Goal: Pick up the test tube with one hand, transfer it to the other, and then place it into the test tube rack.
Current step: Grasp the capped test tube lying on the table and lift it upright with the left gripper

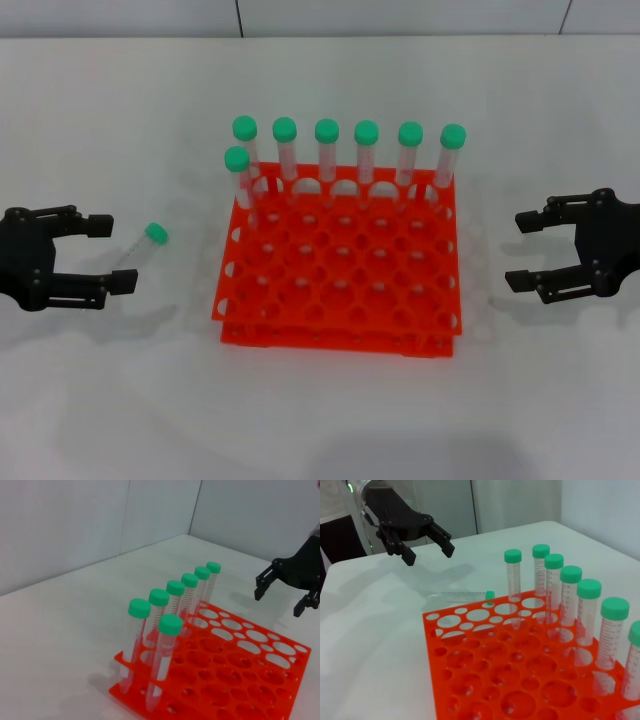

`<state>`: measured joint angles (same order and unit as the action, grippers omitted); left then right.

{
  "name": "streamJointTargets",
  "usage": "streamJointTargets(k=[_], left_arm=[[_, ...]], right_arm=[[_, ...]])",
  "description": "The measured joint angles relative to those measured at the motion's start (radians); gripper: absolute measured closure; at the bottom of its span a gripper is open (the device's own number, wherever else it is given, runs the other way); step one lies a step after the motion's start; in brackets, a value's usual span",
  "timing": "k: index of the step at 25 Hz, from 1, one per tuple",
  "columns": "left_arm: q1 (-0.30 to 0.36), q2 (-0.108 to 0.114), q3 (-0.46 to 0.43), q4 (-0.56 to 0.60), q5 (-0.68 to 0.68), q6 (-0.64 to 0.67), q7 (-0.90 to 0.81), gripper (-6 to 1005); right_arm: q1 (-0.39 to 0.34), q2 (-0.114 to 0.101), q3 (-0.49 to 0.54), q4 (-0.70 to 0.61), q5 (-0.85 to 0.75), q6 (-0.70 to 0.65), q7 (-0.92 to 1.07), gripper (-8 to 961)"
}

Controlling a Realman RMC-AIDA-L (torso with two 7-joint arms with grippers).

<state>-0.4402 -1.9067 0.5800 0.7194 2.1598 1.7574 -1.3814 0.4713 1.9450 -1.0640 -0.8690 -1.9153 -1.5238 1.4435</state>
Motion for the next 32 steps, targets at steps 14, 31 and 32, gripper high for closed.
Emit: streamJointTargets(k=[14, 31, 32], left_arm=[[-0.003, 0.0, 0.003, 0.0, 0.01, 0.03, -0.004, 120], [-0.017, 0.006, 0.113, 0.255, 0.068, 0.142, -0.516, 121], [-0.026, 0.008, 0.122, 0.273, 0.092, 0.15, -0.564, 121]], right_arm=[[0.008, 0.0, -0.009, 0.01, -0.003, 0.001, -0.005, 176], [-0.001, 0.001, -0.01, 0.009, -0.004, 0.005, -0.024, 177], [-0.001, 0.001, -0.01, 0.008, -0.004, 0.005, -0.024, 177]])
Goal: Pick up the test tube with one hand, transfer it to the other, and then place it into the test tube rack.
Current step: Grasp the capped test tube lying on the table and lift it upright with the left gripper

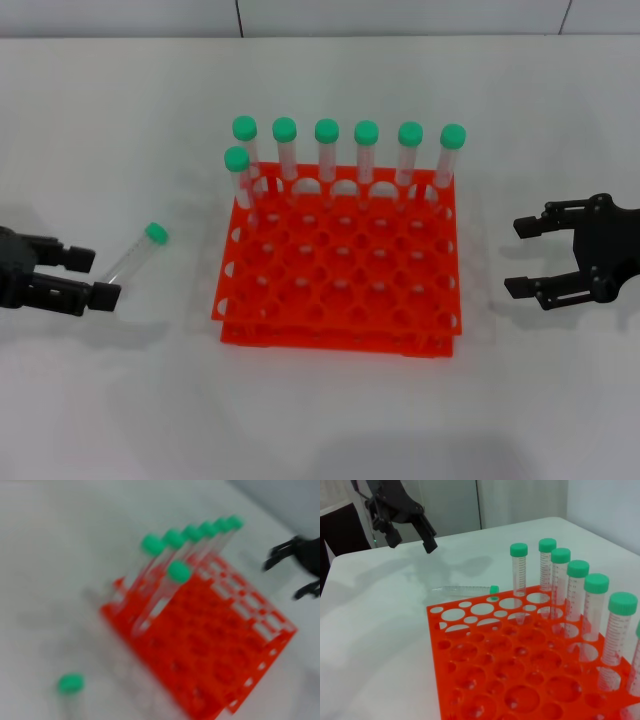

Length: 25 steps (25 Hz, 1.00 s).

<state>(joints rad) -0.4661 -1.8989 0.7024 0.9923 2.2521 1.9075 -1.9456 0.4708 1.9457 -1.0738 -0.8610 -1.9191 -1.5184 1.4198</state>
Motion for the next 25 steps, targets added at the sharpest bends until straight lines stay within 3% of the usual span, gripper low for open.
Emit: streamJointTargets(k=[9, 16, 25], left_arm=[[-0.131, 0.012, 0.008, 0.035, 0.312, 0.007, -0.297, 122], [-0.213, -0.019, 0.035, 0.034, 0.5, -0.029, -0.367, 122], [-0.23, -0.047, 0.188, 0.025, 0.528, -0.126, -0.44, 123]], right_arm=[[0.002, 0.003, -0.003, -0.003, 0.0, 0.001, -0.009, 177], [0.008, 0.004, -0.003, 0.001, 0.0, 0.002, -0.016, 178], [0.008, 0.016, -0.003, -0.005, -0.019, 0.002, -0.016, 178]])
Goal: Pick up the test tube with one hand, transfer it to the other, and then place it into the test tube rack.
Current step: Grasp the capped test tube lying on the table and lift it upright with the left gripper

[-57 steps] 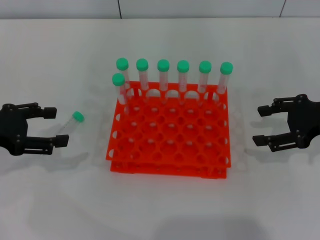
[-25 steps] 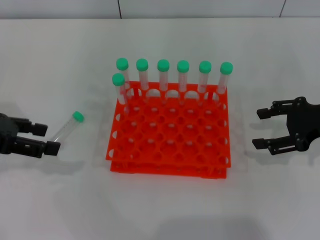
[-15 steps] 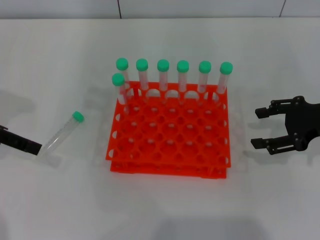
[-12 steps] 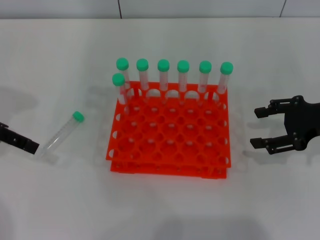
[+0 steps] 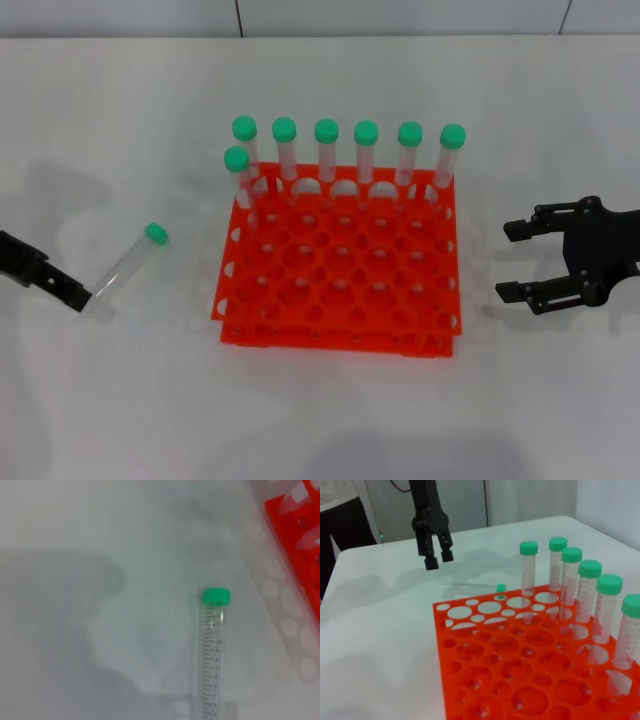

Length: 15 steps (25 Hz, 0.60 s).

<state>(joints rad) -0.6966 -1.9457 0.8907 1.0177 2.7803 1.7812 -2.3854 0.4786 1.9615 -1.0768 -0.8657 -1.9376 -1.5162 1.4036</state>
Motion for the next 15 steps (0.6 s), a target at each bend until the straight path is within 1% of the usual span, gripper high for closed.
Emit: streamJointTargets(k=[3, 6, 11, 15], left_arm=[[-0.005, -0.011, 0.042, -0.014, 0.001, -0.027, -0.008, 123], [-0.008, -0.02, 0.065, -0.029, 0.001, -0.054, -0.018, 125], [-0.01, -0.024, 0.089, -0.039, 0.002, -0.086, -0.028, 135], [-0.013, -0.027, 0.092, -0.052, 0.006, -0.089, -0.028, 143]], right_arm=[[0.0, 0.002, 0.0, 0.0, -0.004, 0.006, 0.0, 178], [0.0, 0.003, 0.0, 0.0, -0.005, 0.01, 0.0, 178], [0.0, 0.005, 0.0, 0.001, -0.005, 0.012, -0.007, 178], [0.0, 0.007, 0.0, 0.002, -0.005, 0.013, -0.009, 179]])
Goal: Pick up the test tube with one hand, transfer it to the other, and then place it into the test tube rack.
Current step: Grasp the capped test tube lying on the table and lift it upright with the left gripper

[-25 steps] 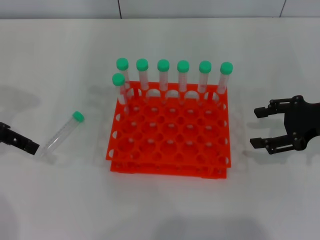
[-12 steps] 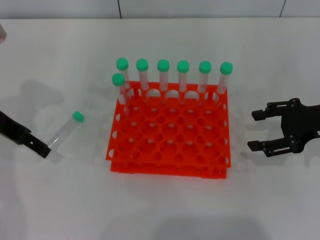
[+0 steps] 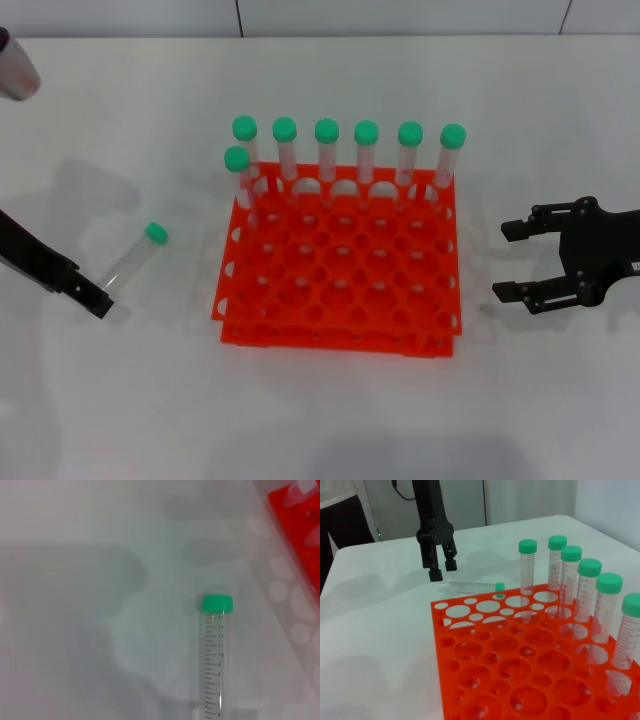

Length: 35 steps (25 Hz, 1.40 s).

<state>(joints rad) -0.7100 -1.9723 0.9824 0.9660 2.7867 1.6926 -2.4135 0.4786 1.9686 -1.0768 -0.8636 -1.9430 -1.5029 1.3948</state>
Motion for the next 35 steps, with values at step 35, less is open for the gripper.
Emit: streamJointTargets(k=[35], left_arm=[[-0.025, -0.015, 0.026, -0.05, 0.045, -0.09, -0.015, 497]], right_arm=[[0.003, 0.005, 0.0, 0.006, -0.002, 0.013, -0.012, 180]])
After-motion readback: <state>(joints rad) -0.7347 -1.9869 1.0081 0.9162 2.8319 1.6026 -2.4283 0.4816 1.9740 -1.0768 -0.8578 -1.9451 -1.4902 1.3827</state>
